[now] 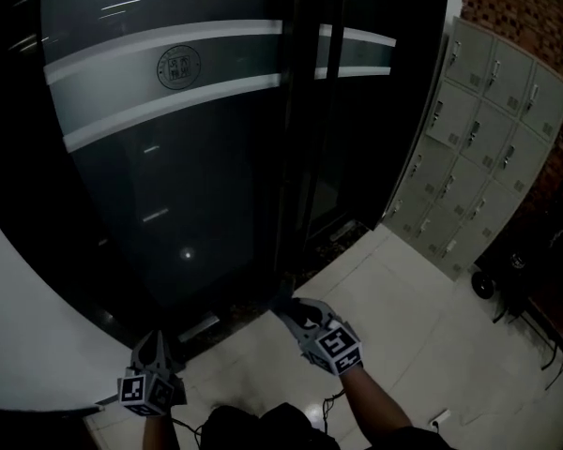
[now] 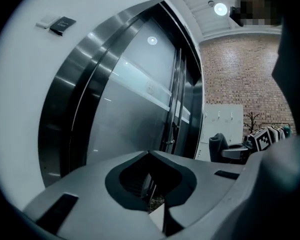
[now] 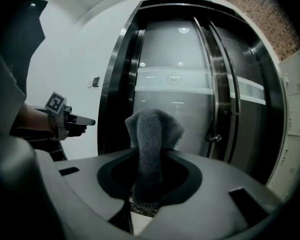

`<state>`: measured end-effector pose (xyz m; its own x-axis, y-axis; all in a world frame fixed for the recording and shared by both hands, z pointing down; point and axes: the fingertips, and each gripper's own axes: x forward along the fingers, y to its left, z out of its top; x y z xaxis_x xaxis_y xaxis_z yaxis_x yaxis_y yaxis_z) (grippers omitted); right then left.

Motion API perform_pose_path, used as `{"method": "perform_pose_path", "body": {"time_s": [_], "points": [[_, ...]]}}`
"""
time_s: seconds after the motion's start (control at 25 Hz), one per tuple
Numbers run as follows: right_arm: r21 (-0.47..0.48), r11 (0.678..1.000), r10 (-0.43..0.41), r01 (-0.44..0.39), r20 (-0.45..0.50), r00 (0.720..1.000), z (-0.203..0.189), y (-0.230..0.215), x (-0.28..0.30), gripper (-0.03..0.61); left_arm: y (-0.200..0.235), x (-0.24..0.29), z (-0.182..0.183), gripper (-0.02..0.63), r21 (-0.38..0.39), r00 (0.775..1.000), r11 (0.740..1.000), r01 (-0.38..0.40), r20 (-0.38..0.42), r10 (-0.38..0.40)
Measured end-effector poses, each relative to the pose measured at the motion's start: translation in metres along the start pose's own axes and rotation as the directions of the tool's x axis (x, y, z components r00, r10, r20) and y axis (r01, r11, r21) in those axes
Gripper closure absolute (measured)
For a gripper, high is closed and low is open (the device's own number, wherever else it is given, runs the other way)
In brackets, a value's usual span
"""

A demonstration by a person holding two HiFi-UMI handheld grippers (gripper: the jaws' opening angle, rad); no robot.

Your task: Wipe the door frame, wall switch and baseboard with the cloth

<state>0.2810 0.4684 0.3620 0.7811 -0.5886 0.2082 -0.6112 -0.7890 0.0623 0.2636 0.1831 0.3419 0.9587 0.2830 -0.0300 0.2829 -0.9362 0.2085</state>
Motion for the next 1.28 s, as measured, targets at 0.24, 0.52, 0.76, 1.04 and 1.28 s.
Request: {"method": "perform_pose_path", "body": {"time_s": [0.24, 0.52, 0.76, 1.04, 1.28], "points": [[0.044, 0.994, 0.096, -0.098, 0.049, 0.994, 0.015, -0.035, 0.066, 0.479, 0.003, 0.067, -0.011, 0.62, -0.015, 1.0, 1.0, -0.02, -0.015, 0.02], [-0.125, 0.955, 0.283, -0.271, 0.09, 0.955, 0.095, -0.058, 0.165, 0.479, 0.068, 0.153, 0.006, 0.62, -0.054, 0.983, 0.987, -0.149, 0.095, 0.154], [-0.297, 0.796, 0.591, -0.527, 0.191, 0.784, 0.169, 0.005, 0.261, 0.479, 0.077, 0.162, 0.049, 0.62, 0.094, 0.977, 0.985, -0.145, 0.168, 0.128], [-0.595, 0.472, 0.881, -0.65, 0.303, 0.363, 0.262, 0.148, 0.309, 0.479, 0.124, 0.064, 0.054, 0.62, 0.089, 0.854, 0.859, -0.504, 0.201, 0.48], [-0.832, 0.384, 0.913, -0.401, 0.406, 0.031, 0.36, 0.22, 0.301, 0.479, 0.127, -0.008, 0.055, 0.62, 0.072, 0.581, 0.582, -0.81, 0.237, 0.778]]}}
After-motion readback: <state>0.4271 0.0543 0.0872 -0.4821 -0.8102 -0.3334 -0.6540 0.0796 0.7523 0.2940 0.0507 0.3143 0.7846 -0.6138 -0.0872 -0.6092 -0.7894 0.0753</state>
